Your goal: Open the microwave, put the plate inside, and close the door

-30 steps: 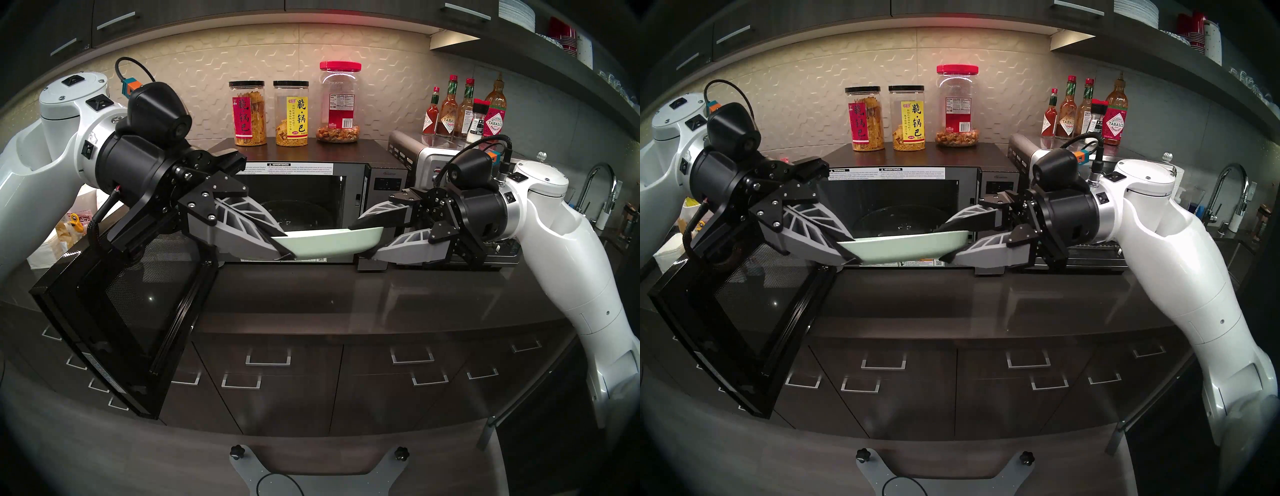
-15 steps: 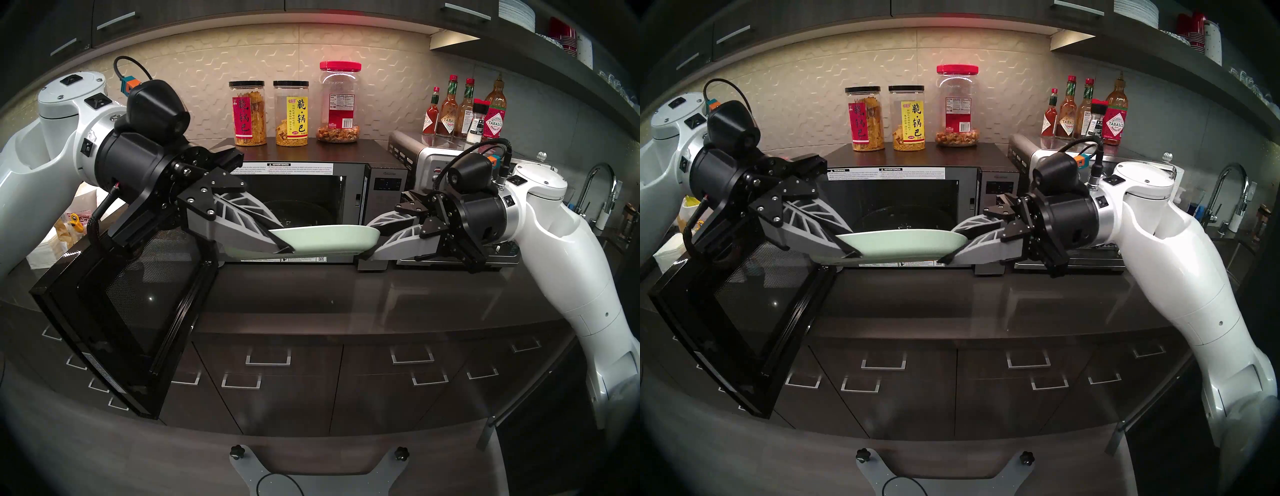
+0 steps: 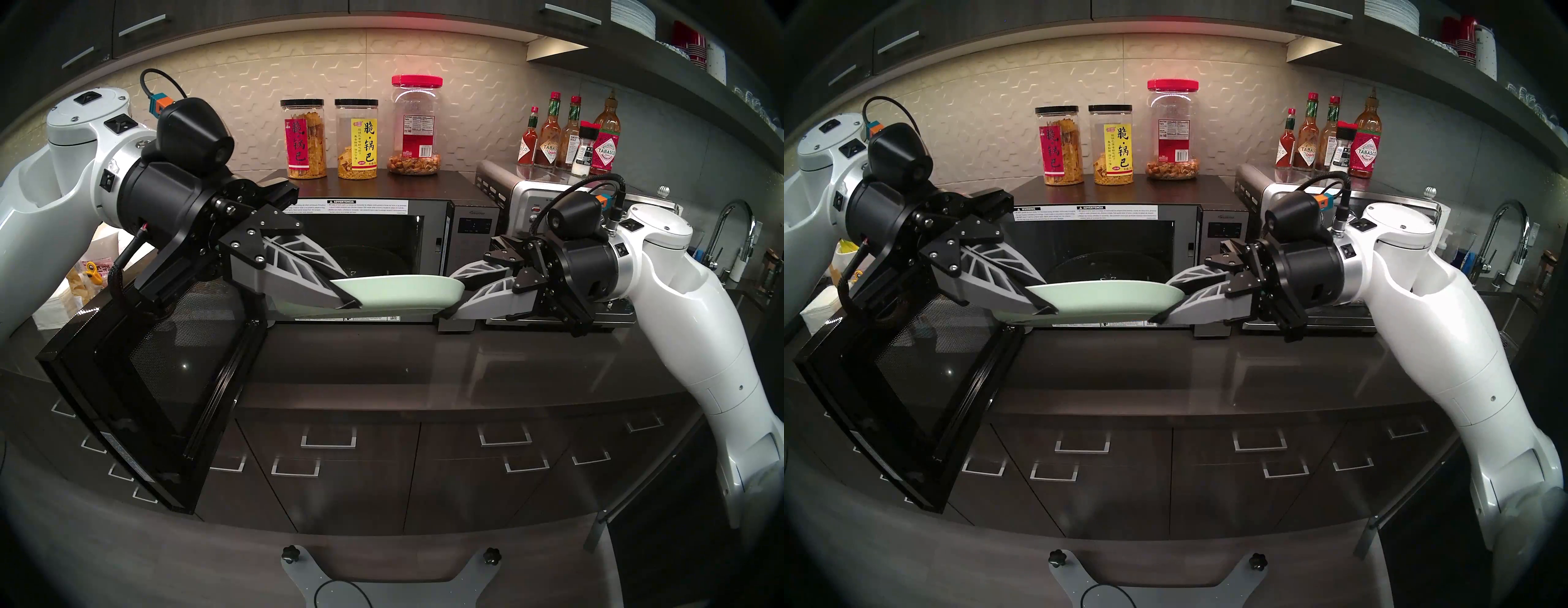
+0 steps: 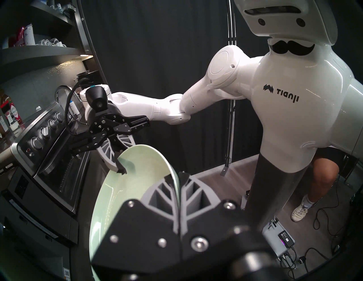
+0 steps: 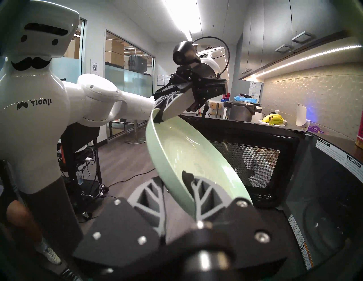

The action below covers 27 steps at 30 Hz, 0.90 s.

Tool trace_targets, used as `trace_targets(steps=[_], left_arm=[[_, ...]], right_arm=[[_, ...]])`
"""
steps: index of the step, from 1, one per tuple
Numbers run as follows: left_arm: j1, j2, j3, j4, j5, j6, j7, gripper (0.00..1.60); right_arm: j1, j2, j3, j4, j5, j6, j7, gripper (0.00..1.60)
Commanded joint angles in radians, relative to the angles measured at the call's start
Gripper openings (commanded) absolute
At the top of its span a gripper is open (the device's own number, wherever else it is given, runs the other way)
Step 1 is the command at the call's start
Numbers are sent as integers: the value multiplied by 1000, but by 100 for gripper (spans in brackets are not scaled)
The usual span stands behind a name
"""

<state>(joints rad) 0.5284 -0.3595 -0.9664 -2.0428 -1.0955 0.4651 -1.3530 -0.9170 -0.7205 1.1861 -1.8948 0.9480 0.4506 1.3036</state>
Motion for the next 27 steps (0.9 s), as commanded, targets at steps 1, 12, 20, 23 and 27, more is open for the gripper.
trace_targets(steps=[1,12,20,23,27], left_arm=[[1,1,-7,-14,-14,2,12,0],[2,5,-11,-13,-18,9,29,160],[1,10,-14,-19,-21,12,48,160],[0,13,-17,-20,-23,12,56,160],[0,26,-28,-24,-24,4,76,160]], right_arm=[[3,-4,20,5,7,1,-27,0],[0,-8,25,9,8,-4,-30,0],[-1,-7,32,15,11,-8,-29,0],[-2,-7,33,17,8,-10,-30,0],[-2,-3,29,25,-7,-18,-33,0]])
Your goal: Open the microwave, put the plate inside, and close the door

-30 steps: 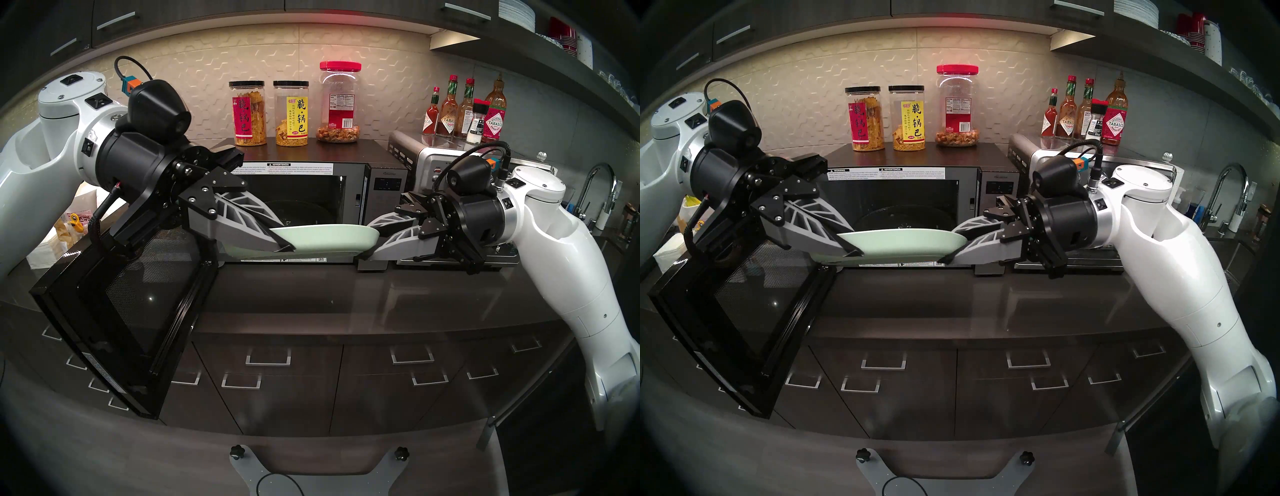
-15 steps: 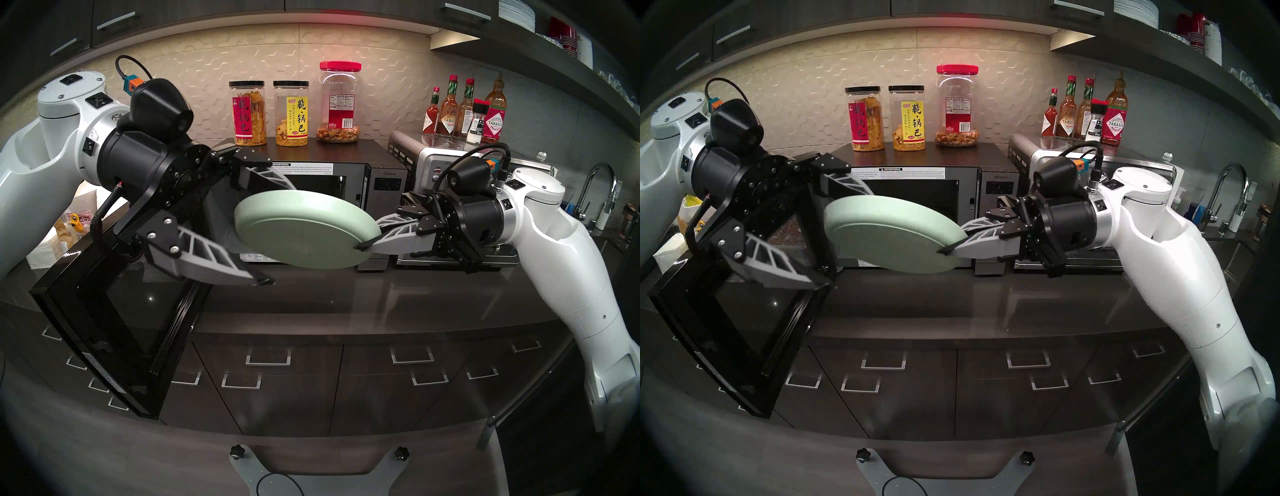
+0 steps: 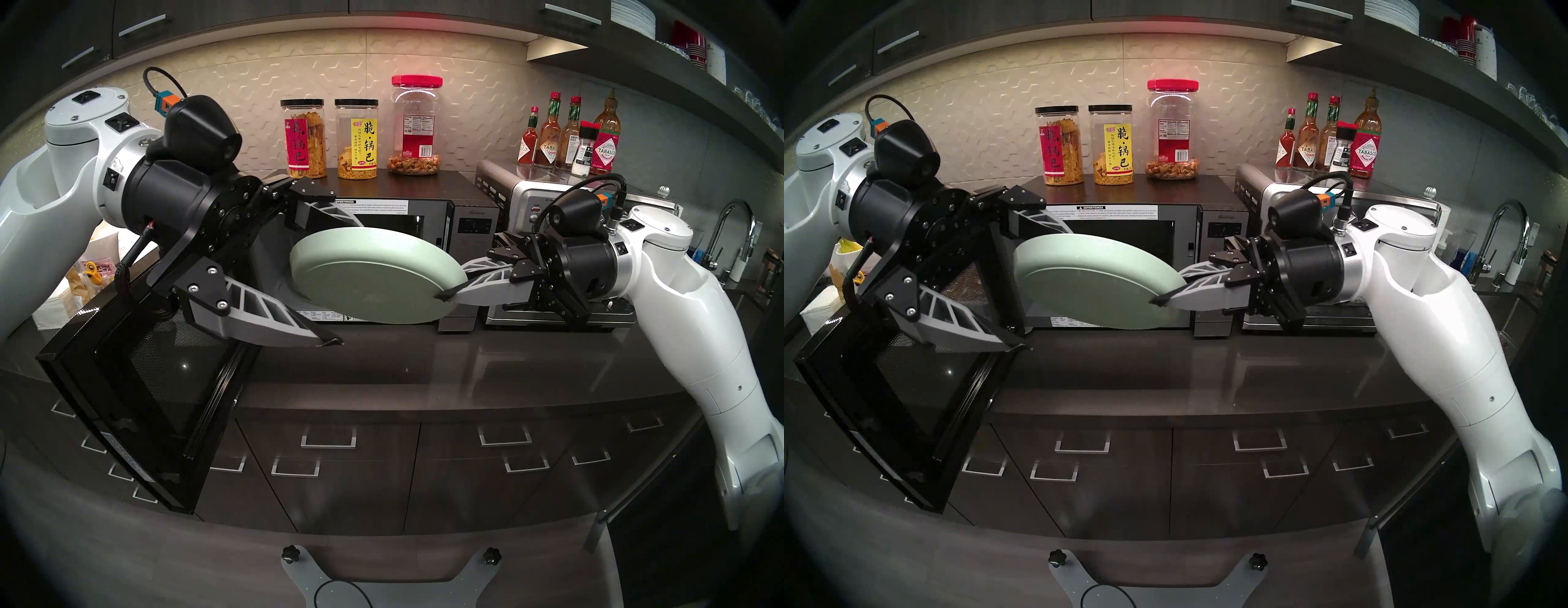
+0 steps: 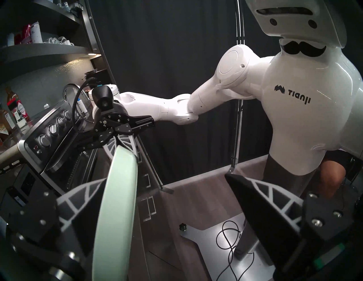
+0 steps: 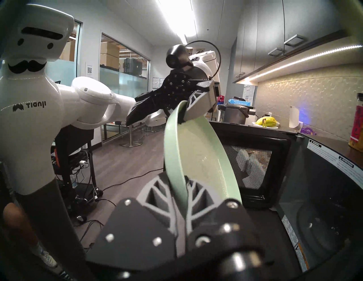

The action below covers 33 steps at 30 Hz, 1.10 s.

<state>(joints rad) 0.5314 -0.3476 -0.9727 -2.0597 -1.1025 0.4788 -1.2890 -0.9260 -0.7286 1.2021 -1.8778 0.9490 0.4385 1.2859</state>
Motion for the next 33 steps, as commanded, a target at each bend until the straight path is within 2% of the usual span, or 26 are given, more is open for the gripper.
trace_targets(steps=[1,11,20,30,32,33], left_arm=[[-1,21,-27,-10,-18,-13,22,160],[11,79,-60,-20,-19,-44,111,160],[2,163,-104,-36,-63,-36,109,160],[85,207,-256,-34,-68,1,93,160],[93,209,-271,-32,-64,10,88,160],[113,214,-299,-29,-60,23,78,160]], right_arm=[[7,6,12,11,-14,-10,-17,0],[-6,19,8,35,-39,-30,-4,0],[-23,20,6,35,-51,-42,-2,0],[-42,18,8,32,-63,-48,-7,0],[-43,18,8,31,-64,-49,-8,0],[-44,18,8,30,-64,-49,-9,0]])
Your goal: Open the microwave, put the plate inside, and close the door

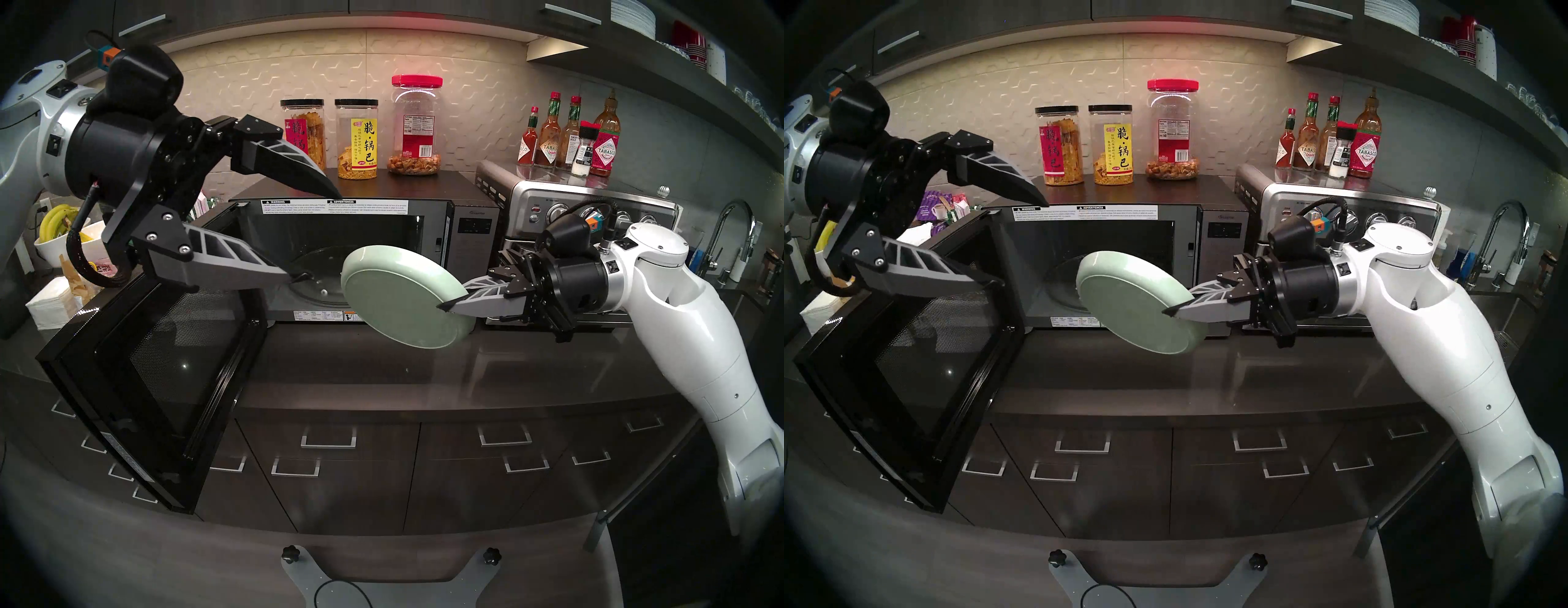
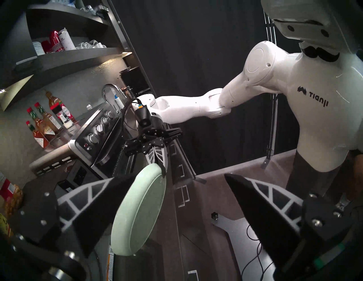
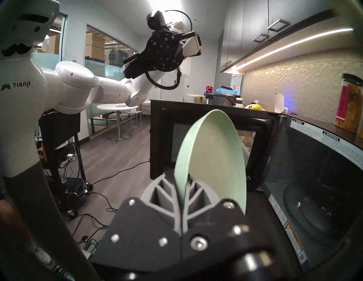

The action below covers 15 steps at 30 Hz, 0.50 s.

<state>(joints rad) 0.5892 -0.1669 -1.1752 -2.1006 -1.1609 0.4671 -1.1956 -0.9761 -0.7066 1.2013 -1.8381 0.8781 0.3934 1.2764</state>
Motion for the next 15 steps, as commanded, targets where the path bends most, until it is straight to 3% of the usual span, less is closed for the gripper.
trace_targets(steps=[1,15], left_arm=[[63,35,-108,14,-1,40,-22,160],[135,54,-260,37,57,146,-96,160]], right_arm=[[5,-4,8,-10,7,-4,0,0],[-6,-1,10,-16,8,-13,-9,0]])
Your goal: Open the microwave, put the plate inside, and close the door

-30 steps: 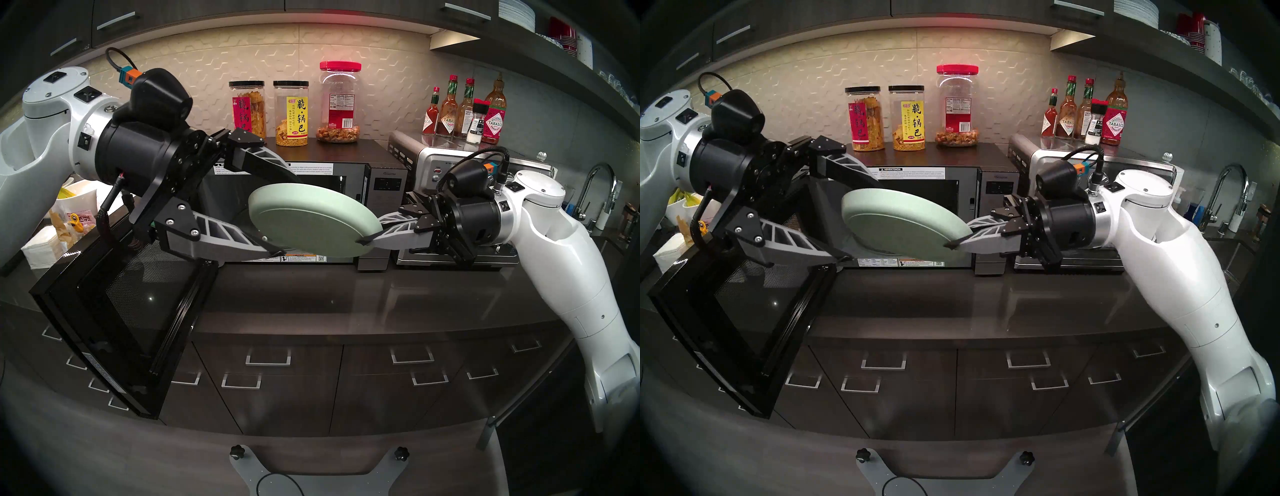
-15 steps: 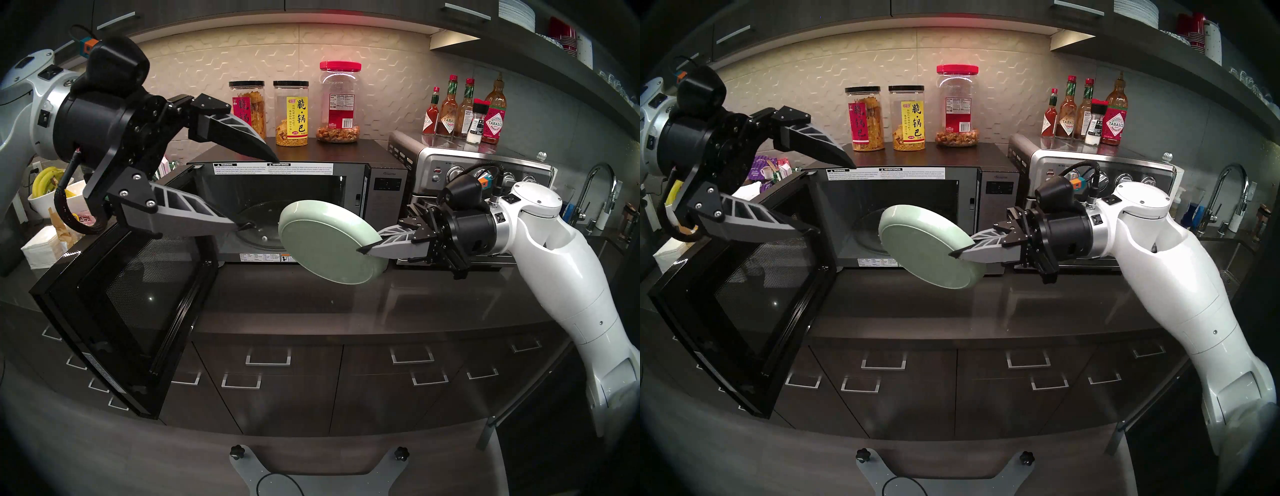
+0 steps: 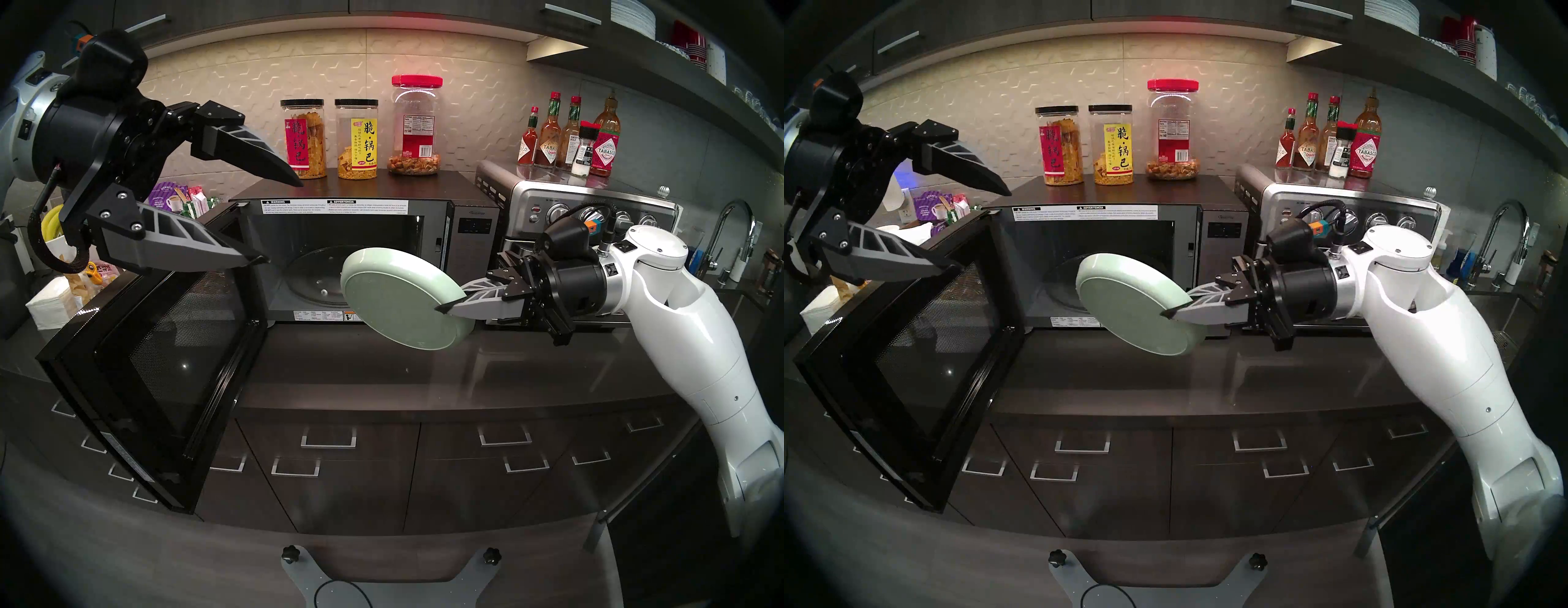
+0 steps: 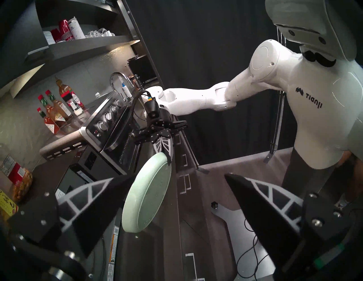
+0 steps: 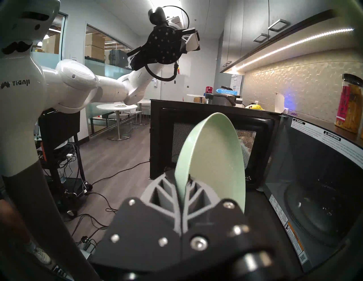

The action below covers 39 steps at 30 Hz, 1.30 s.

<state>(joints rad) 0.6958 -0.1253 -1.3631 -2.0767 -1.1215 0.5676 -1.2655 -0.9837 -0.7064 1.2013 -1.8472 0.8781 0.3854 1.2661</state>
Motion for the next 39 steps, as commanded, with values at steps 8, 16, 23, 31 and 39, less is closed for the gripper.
trace_targets(steps=[8,16,23,31,39], left_arm=[[51,17,-124,21,50,100,13,160],[74,21,-164,5,74,136,43,160],[87,22,-200,11,89,169,82,160],[95,23,-251,28,78,209,127,160],[107,24,-294,37,63,251,171,160]], right_arm=[[-3,-1,9,-13,9,-8,-2,0],[-9,-1,7,-17,7,-10,-6,0],[-15,-6,0,-21,6,-12,-12,0],[-19,-10,-3,-26,6,-12,-18,0],[-20,-13,-3,-29,7,-13,-24,0]])
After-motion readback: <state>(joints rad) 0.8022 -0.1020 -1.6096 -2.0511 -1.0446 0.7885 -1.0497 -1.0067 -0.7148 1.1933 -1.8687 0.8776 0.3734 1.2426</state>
